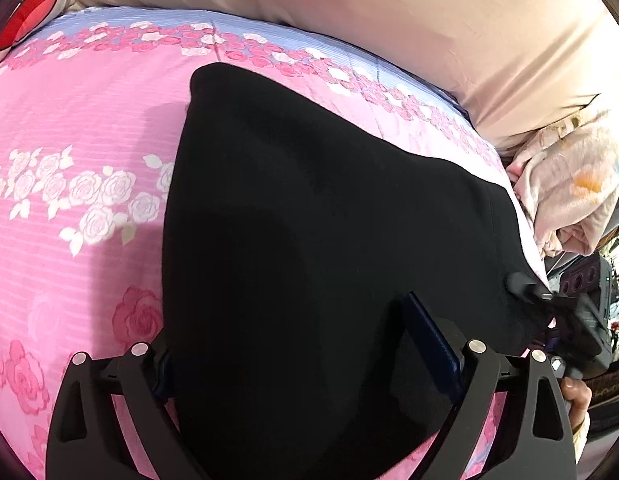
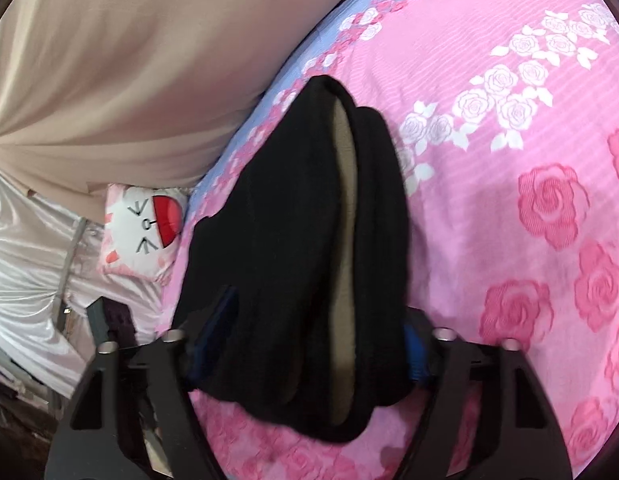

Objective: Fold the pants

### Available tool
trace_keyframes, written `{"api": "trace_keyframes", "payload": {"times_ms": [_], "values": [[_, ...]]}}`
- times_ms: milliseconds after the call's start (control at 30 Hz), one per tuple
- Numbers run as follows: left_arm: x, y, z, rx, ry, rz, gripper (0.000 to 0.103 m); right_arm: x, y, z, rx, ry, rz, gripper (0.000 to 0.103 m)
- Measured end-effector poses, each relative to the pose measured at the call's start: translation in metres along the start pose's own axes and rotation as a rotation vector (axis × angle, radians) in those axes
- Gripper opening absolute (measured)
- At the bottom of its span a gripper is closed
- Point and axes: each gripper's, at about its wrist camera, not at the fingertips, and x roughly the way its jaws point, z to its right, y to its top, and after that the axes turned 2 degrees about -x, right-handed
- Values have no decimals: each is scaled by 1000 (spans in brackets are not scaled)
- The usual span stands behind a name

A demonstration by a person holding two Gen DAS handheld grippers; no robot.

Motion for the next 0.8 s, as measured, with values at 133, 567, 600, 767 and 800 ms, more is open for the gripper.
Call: {"api": "trace_keyframes", "payload": {"times_ms": [133, 567, 600, 767, 800], "values": [[-1, 1, 4, 12, 49, 0, 66, -5, -6, -7, -28, -7, 17, 39], [-45, -37, 0, 49, -51, -72, 44, -50, -52, -31, -131, -55, -12, 38], [-40, -39, -2, 39, -43, -77, 52, -45, -56, -22, -116, -86, -22, 46], [-29, -41, -12, -38, -66, -71, 72, -37, -59, -15, -103, -79, -4, 62], [-28, -42, -8, -16, -45, -62, 72, -34, -59, -18, -116, -85, 0, 63]]}}
